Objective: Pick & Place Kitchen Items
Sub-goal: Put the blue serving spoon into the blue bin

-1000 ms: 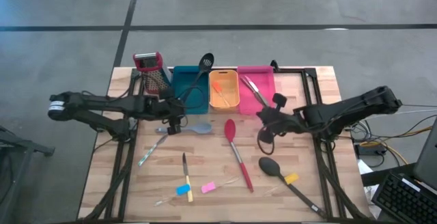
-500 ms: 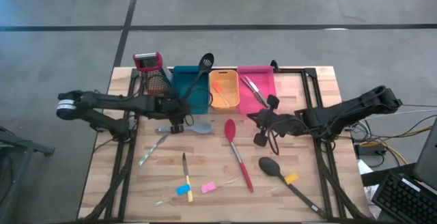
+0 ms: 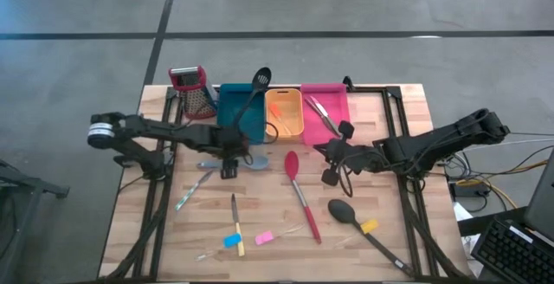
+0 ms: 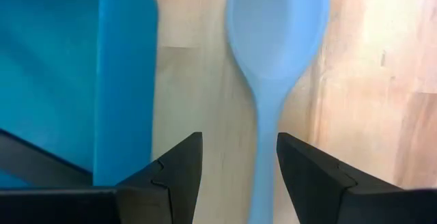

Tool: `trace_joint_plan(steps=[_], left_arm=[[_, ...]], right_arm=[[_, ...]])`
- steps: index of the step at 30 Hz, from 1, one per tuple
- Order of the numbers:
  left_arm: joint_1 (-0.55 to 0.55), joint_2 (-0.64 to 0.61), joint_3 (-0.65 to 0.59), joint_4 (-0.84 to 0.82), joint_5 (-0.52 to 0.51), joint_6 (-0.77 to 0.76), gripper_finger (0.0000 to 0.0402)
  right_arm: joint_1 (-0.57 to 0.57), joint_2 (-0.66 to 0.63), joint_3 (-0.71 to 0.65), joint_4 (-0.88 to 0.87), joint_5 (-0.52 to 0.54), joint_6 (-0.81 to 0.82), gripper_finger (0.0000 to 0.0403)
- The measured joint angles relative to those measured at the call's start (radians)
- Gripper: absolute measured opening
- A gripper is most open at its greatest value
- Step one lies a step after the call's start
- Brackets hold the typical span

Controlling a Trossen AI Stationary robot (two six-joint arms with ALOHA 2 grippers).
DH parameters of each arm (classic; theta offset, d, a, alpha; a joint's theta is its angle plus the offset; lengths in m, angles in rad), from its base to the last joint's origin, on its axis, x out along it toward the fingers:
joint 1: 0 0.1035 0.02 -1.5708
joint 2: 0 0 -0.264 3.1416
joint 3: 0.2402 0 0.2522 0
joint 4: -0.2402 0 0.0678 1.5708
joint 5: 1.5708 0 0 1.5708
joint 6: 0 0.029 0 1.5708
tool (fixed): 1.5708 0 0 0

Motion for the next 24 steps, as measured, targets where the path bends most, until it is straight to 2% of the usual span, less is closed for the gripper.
trace_joint_plan(steps=[6, 11, 16, 20, 24], left_arm=[[0.0, 0.062, 0.0, 0.013, 0.003, -0.001, 0.0193], [0.0, 0.123, 0.0, 0.022, 0.075, -0.018, 0.0193], [0.001, 0.181, 0.005, 0.033, 0.092, -0.001, 0.0184], [0.0, 0.209, 0.005, 0.036, 0.104, 0.028, 0.0148], [0.0, 0.203, 0.003, 0.041, 0.116, 0.047, 0.0083]], right_arm=[[0.0, 0.0, -0.002, -0.001, 0.0, 0.0, 0.0008], [0.0, 0.0, -0.002, -0.002, 0.0, 0.0, 0.0008], [0.0, 0.0, -0.002, -0.002, 0.0, 0.0, 0.0008], [0.0, 0.0, -0.002, -0.002, 0.0, 0.0, 0.0008], [0.0, 0.0, -0.002, -0.002, 0.0, 0.0, 0.0008]])
